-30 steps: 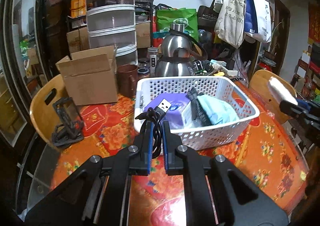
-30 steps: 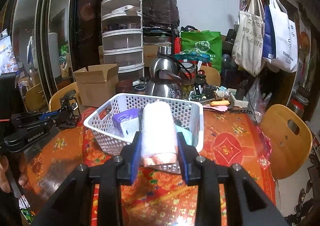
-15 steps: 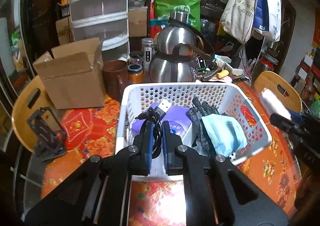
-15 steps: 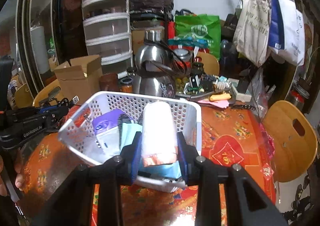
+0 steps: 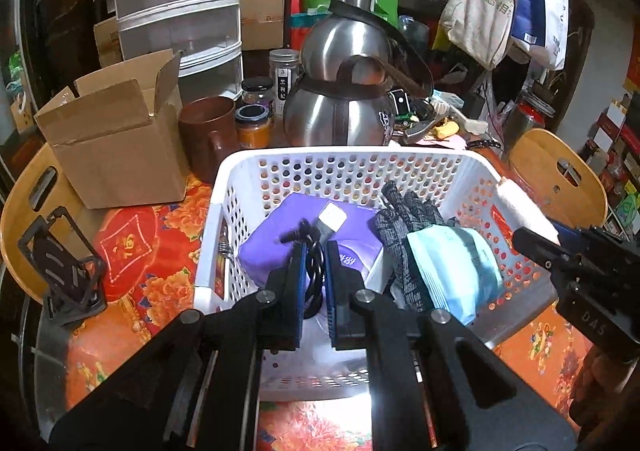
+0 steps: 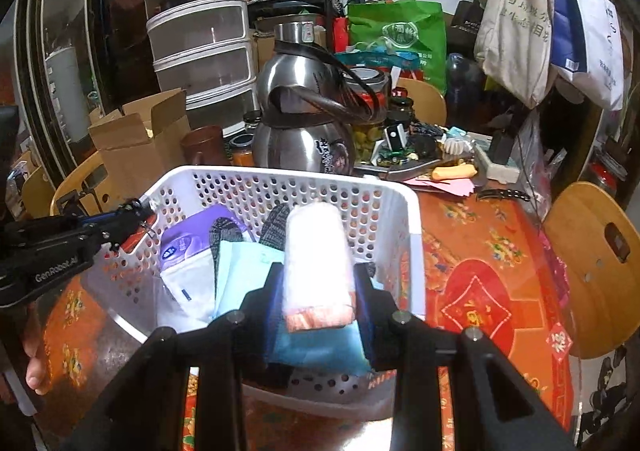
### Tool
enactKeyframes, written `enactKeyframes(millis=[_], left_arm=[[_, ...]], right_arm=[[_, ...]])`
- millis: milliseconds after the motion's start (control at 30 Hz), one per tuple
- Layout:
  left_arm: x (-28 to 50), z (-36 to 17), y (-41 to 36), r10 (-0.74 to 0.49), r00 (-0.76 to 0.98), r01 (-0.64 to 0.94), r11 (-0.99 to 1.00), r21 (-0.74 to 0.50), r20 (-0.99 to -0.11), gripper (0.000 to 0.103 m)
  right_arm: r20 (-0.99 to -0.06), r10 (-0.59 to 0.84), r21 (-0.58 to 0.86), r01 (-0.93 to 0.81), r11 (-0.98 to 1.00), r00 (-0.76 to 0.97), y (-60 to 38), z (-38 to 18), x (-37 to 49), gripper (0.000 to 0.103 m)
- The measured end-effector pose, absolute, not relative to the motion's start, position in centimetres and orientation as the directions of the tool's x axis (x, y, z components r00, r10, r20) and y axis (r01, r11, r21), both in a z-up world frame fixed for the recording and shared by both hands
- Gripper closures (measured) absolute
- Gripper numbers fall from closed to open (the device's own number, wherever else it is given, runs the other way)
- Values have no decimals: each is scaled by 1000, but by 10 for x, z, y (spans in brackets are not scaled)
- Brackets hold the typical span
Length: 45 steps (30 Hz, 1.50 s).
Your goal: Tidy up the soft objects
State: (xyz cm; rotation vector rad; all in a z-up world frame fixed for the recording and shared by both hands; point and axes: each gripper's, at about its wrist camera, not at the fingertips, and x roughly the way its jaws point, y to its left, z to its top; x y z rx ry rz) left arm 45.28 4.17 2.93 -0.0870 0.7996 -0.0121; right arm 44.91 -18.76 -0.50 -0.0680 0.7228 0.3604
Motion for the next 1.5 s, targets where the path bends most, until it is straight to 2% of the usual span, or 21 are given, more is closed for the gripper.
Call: enactKeyframes(millis=[33,67,100,133,167,200,267,333,567,800,900,1033,1133,1233,1367,1500], left_arm=[[455,27,41,-46,695,-17,997,-81,-717,87],[455,26,41,-48,694,-13,997,-79,-718,69],[455,25,40,-53,693,-5,997,-78,-719,42],[455,24,39,-59,691,2,997,-80,-721,30],[454,23,39,-64,690,4,996,-84,-721,15],[451,24,39,-70,692,7,996,-90,-718,9],[443,29,39,-54,726,-3,997,-82,-686,5],[434,35,39,-39,755,-3,998,-63,-655,5],[416,34,34,-56,736,32,998,-48,-675,3],[385,35,31,-50,748,26,999,-46,-662,0],[365,41,31,-46,765,27,999,-40,-643,0],[337,56,30,-10,796,14,1000,1,-606,0],[305,69,31,-14,806,13,1000,-5,-592,0],[257,82,27,2,827,6,1000,12,-562,0],[192,91,19,-2,865,21,999,33,-502,0],[134,87,16,-11,862,19,1000,12,-508,0]], right_arm=[[-653,312,76,-350,934,690,-188,-5,449,70],[-652,318,84,-352,932,688,-189,-5,449,67],[-649,324,91,-353,931,688,-190,-4,448,58],[-648,326,92,-354,931,688,-189,-3,446,50],[-642,317,77,-352,933,698,-189,-1,443,35],[-627,299,51,-345,937,720,-189,2,437,29],[-613,294,38,-345,938,733,-190,8,431,28],[-600,300,46,-343,938,741,-195,13,424,28],[-602,293,46,-334,942,743,-202,14,412,21],[-594,316,74,-341,937,740,-211,15,383,19],[-594,345,97,-361,927,727,-216,19,367,13],[-582,347,107,-353,929,736,-220,28,338,13],[-547,351,111,-350,930,760,-224,37,300,13],[-570,325,105,-326,940,755,-223,39,263,10],[-492,340,95,-339,936,801,-228,39,199,8],[-478,311,70,-318,946,821,-228,34,148,5]])
